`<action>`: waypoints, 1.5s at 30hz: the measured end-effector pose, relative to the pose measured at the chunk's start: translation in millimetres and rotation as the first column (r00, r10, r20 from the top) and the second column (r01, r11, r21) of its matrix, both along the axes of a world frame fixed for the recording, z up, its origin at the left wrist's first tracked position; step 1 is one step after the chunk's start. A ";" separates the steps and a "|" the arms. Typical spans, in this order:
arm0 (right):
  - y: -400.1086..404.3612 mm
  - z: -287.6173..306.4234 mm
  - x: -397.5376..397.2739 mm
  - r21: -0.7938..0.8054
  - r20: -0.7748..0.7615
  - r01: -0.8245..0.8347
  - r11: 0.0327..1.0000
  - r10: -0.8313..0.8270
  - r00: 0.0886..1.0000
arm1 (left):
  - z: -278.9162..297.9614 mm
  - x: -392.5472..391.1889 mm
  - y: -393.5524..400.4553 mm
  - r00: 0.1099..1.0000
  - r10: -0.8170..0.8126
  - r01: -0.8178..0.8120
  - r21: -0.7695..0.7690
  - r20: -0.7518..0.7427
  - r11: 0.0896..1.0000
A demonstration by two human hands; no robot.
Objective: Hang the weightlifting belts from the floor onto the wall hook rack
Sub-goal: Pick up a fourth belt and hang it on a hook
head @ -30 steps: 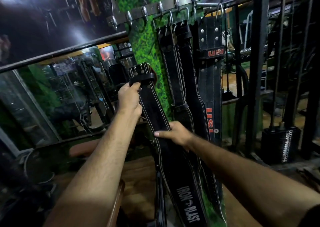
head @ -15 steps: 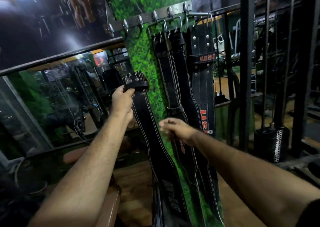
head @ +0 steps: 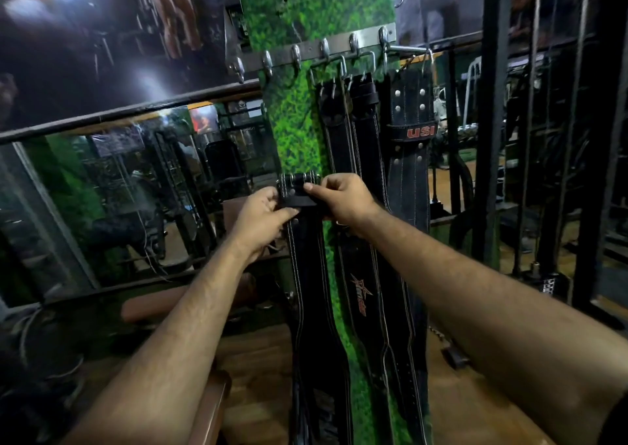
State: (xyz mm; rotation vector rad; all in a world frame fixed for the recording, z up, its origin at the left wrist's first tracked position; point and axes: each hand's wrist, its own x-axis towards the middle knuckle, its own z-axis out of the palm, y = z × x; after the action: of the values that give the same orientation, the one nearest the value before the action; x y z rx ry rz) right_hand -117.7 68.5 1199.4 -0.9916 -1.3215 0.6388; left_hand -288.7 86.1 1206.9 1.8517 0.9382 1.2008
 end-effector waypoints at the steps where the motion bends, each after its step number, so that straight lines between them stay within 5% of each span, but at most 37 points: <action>1: -0.7 -0.3 2.1 0.012 0.022 0.017 1.000 -0.017 1.000 | 0.8 -3.5 -0.2 0.999 0.006 -0.006 0.001 -0.044 1.000; 5: 0.0 -2.3 10.9 0.078 0.033 0.034 0.996 -0.037 0.999 | 10.0 -5.2 0.9 0.985 0.158 -0.163 0.083 0.068 0.983; 8: 1.9 -1.9 14.8 0.160 0.076 0.018 0.987 -0.030 0.997 | 15.3 4.5 3.9 0.967 0.151 -0.152 -0.008 0.203 0.988; 14: -5.5 0.6 25.8 0.276 0.179 0.075 0.958 -0.128 0.976 | 18.6 26.8 9.5 0.956 0.223 -0.202 -0.122 0.191 0.972; 25: 10.6 16.2 51.7 0.296 0.159 0.189 0.936 -0.244 0.957 | 33.6 71.4 16.1 0.905 0.129 -0.053 -0.194 0.406 0.980; 31: 6.9 31.8 61.6 0.309 0.406 0.451 0.837 -0.545 0.733 | 31.4 100.3 13.4 0.817 0.130 -0.028 -0.185 0.563 0.982; 34: 8.2 36.5 66.0 0.313 0.394 0.520 0.795 -0.607 0.691 | 29.8 107.3 24.1 0.784 0.170 -0.098 -0.151 0.597 0.984; 36: 14.8 38.1 68.0 0.231 0.308 0.489 0.841 -0.540 0.783 | 30.7 111.3 32.7 0.758 0.176 -0.118 -0.134 0.628 0.984; 39: 32.2 42.4 65.7 0.171 0.127 0.205 0.964 -0.227 0.965 | 42.6 115.7 37.4 0.746 0.181 -0.137 -0.119 0.641 0.983; 45: 70.2 76.0 53.2 0.224 0.048 0.242 0.944 -0.259 0.965 | 92.2 110.9 59.3 0.811 0.172 -0.168 -0.059 0.558 0.984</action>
State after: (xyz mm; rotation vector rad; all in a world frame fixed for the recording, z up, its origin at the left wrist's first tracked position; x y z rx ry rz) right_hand -64.5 138.7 1275.4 -0.9911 -1.2748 0.2584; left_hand -177.8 145.4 1299.1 1.2916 0.7695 1.7258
